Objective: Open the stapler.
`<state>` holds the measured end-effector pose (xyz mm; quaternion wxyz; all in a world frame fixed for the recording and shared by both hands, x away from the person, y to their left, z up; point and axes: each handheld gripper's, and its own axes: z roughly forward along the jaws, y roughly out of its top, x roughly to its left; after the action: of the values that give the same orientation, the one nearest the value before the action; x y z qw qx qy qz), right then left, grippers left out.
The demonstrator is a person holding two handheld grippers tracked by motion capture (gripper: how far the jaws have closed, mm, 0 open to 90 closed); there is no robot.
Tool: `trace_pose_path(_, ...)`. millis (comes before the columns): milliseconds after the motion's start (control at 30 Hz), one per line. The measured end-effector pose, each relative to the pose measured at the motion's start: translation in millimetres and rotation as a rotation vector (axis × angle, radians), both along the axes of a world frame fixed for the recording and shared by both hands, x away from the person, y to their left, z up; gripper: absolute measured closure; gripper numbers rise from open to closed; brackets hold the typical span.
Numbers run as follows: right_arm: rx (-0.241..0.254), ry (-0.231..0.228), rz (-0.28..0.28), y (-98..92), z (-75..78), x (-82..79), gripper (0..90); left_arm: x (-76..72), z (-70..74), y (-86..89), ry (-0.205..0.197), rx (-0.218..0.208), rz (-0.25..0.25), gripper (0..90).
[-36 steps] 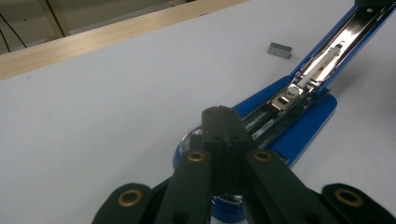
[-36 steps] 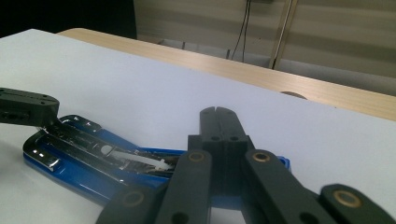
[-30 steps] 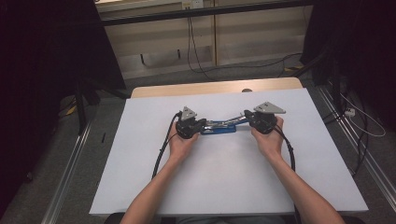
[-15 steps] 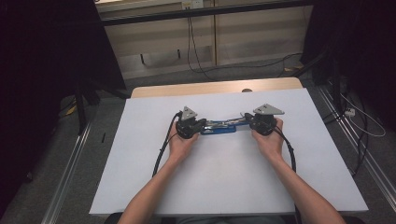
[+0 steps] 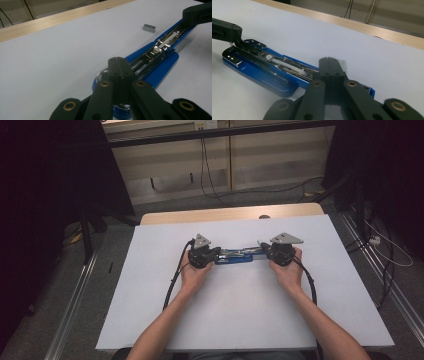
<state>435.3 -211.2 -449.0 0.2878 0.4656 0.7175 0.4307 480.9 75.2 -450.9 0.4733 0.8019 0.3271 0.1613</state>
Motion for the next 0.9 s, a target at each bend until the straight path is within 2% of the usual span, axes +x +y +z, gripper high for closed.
trace_pose_path(400,0.001,0.003,0.004,2.0,-2.5,-0.4,90.0,-0.3,3.3,0.9,0.003,-0.026,0.003,90.0)
trace_pose_path(533,0.019,0.006,-0.004,0.6,-2.5,-0.4,90.0,0.9,3.5,2.8,0.028,-0.06,0.006,90.0)
trace_pose_path(600,0.025,0.01,-0.006,0.3,-2.6,-0.4,90.0,-0.1,4.5,1.6,0.014,-0.046,0.008,90.0)
trace_pose_path(667,0.03,0.007,-0.003,-0.7,-2.6,-0.2,90.0,-0.5,5.3,1.4,0.023,-0.05,0.004,87.1)
trace_pose_path(767,0.043,-0.002,-0.002,-1.5,-0.9,-0.5,89.7,-2.0,6.7,1.2,0.014,-0.034,-0.007,84.6)
trace_pose_path(900,0.049,-0.004,0.003,-1.9,0.5,-1.5,87.3,-2.9,10.4,4.5,0.008,-0.043,0.001,82.5)
